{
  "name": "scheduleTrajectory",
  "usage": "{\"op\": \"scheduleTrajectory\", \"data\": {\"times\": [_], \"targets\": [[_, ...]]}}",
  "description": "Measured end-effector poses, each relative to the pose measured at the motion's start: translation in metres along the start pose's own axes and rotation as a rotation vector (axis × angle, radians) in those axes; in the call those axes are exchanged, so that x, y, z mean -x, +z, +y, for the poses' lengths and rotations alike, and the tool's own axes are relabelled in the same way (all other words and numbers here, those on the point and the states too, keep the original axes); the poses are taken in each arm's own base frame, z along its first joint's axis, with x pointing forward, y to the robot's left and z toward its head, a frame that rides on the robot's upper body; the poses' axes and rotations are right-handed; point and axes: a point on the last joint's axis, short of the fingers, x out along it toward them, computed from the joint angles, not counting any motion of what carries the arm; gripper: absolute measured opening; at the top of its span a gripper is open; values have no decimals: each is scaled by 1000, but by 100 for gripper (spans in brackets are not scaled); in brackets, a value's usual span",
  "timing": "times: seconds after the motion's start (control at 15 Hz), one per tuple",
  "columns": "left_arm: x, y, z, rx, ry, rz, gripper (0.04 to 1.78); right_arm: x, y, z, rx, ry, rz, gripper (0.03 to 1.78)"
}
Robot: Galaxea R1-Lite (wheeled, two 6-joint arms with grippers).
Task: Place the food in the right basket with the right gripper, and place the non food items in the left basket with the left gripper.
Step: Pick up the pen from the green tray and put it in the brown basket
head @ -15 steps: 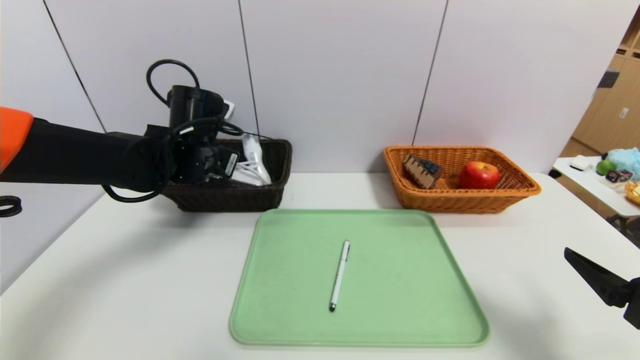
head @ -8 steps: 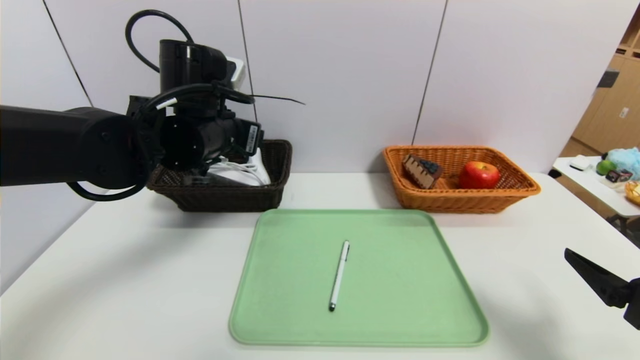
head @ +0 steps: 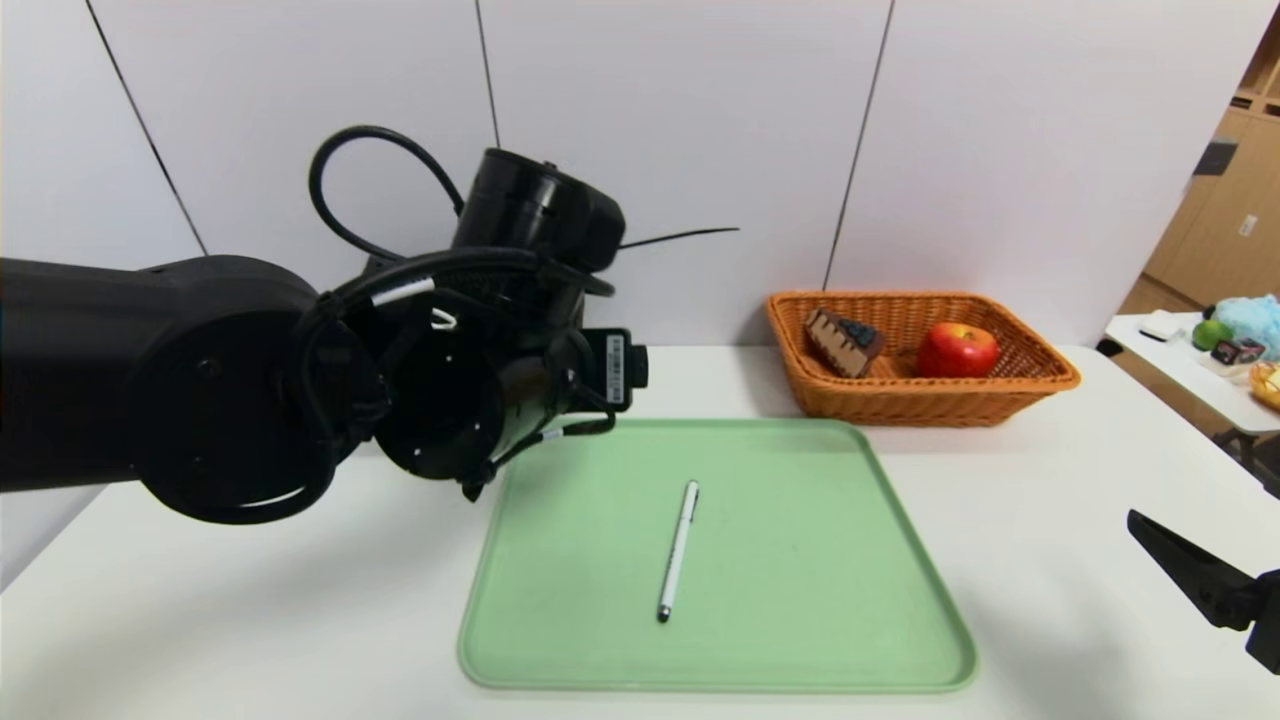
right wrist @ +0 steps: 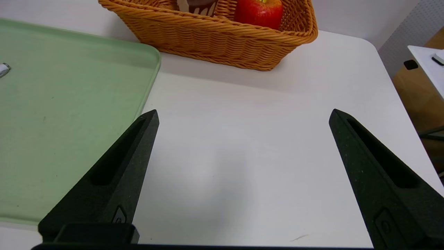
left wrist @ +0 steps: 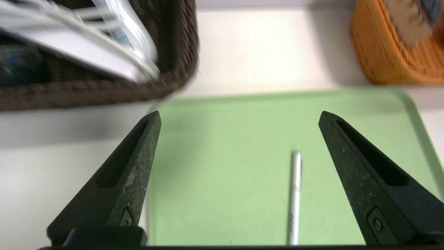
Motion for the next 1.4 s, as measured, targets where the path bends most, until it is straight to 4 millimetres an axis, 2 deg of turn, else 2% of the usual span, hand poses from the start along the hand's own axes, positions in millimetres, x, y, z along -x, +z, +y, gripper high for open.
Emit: {"op": "scheduleTrajectory", "data": {"times": [0.2,0.47,0.67,1.07,1.4], "targets": [[6,-29,-15,-25,4,150,164,2,-1,0,-1,-1,-3,169],[-11,-61,-41,-92,-9,226,167,4,1,0,-6,-4,-23,169],[-19,-80,-61,-106,-90,259,167,5,2,0,-12,-6,-34,169],[-44,-109,-66,-171,-57,337,169,7,3,0,-37,-6,-44,169],[-58,-112,-56,-172,4,349,169,9,2,0,-38,-6,-48,169]]}}
